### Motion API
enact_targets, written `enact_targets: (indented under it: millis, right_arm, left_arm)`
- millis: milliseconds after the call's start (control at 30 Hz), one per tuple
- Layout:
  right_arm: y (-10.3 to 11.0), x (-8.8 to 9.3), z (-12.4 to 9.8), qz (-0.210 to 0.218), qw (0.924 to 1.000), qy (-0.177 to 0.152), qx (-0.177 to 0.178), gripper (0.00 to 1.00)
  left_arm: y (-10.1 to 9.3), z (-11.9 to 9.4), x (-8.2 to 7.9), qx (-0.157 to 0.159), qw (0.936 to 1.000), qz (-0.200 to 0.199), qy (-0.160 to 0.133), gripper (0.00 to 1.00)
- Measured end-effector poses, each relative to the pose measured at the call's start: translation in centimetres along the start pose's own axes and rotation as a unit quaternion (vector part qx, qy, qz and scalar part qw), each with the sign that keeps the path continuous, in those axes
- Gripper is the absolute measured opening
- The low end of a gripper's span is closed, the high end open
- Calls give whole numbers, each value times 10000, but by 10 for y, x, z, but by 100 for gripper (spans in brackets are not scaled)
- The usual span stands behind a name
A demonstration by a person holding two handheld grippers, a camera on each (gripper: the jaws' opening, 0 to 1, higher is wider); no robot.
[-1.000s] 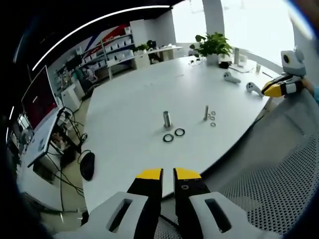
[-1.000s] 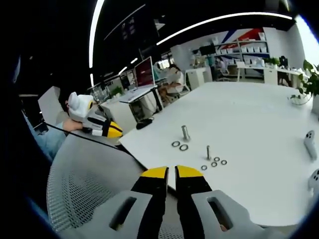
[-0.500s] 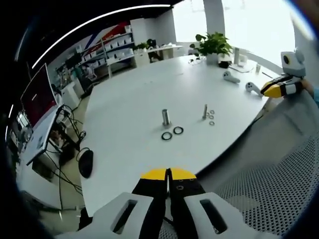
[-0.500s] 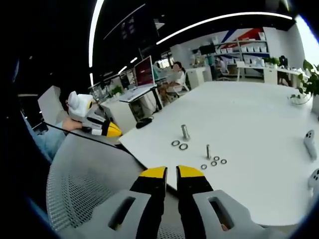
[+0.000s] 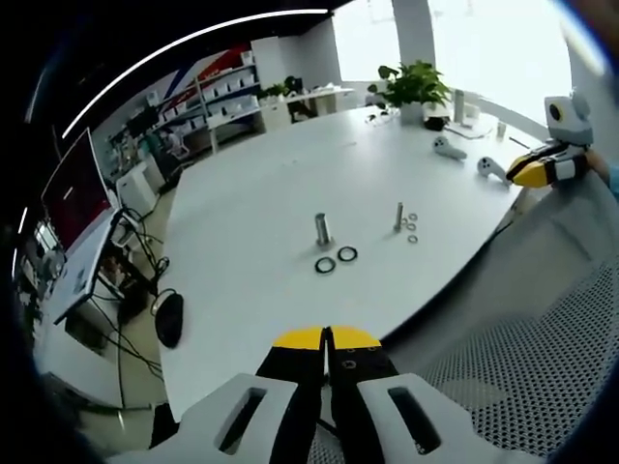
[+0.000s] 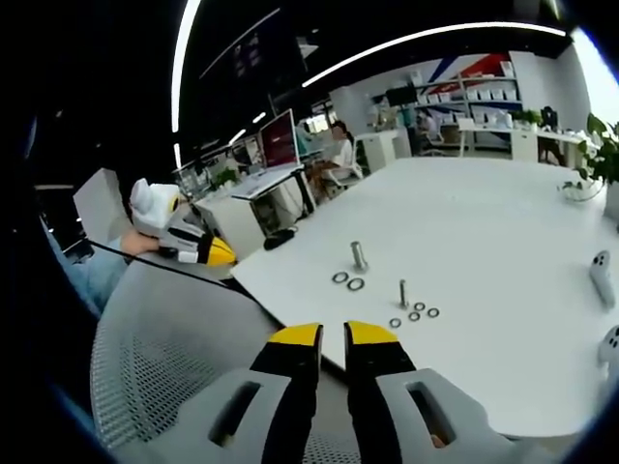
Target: Place the washer onto the threaded stud by aligning its center hole with the stud, sliding it down to the base, and recovering from edge contact or off-axis alignment until the washer reaches the visible bottom stop.
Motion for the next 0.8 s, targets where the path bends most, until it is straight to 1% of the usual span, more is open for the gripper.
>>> enact_targets:
  millis: [100,133,167,200,233,300,333,367,467,533,567,633,733,767,800]
  right_arm:
    - [-1,-1,0,12,10000,-36,25,12]
    - [-2,-1,0,2,10000,-42,46,15]
    - [-13,-5,0,-39,9991,-143,400,21]
    - [-18,-8,1,17,9981,-259,563,30]
    - [-18,-11,0,58,9978,-356,550,33]
    - [-10,-8,-1,74,9991,-280,307,26]
    - [-4,-3,0,63,9998,-93,133,24]
    - [-5,-1,1,17,9999,-29,154,24]
    - [-6,-4,1,35,9998,-110,168,24]
    - [-6,-3,1,28,9998,-87,164,24]
    - [-6,-3,1,26,9998,-85,159,22]
    - [-1,-3,0,23,10000,-85,29,14]
    - [2,0,0,-46,10000,12,-50,10]
    - [3,0,-1,-49,9999,31,-88,5]
    - [5,1,-2,-53,9999,69,-145,3]
  left_arm:
    - [0,0,-1,5,10000,37,-34,0]
    - [0,0,-1,6,10000,30,-43,0]
    - [0,0,-1,8,10000,29,-46,0]
    - [0,0,-1,5,10000,30,-46,0]
    - [1,1,-1,3,10000,20,-55,0]
    - [1,1,-1,-6,10000,23,-63,0]
    - [1,1,-1,-6,10000,17,-62,0]
    - [1,1,-1,-3,10000,15,-62,0]
    - [1,2,-1,4,10000,16,-57,0]
    - [1,2,0,3,10000,14,-52,0]
    - [1,2,0,1,10000,15,-51,0]
    - [2,1,0,-12,10000,11,-62,0]
    - [2,1,0,-34,10000,7,-62,0]
    - [2,1,0,-39,10000,9,-63,0]
    - [2,1,0,-45,10000,22,-67,0]
Point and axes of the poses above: the point that each gripper's makers call its tool centre point, and the gripper's own axes: z roughly forward along the fingers, y roughly to its left, x roughly out of its underside, the point moved 1 cm from there along -z, roughly backward along the fingers, and after that the axes turned 12 degrees about x, right-handed, at the moved point
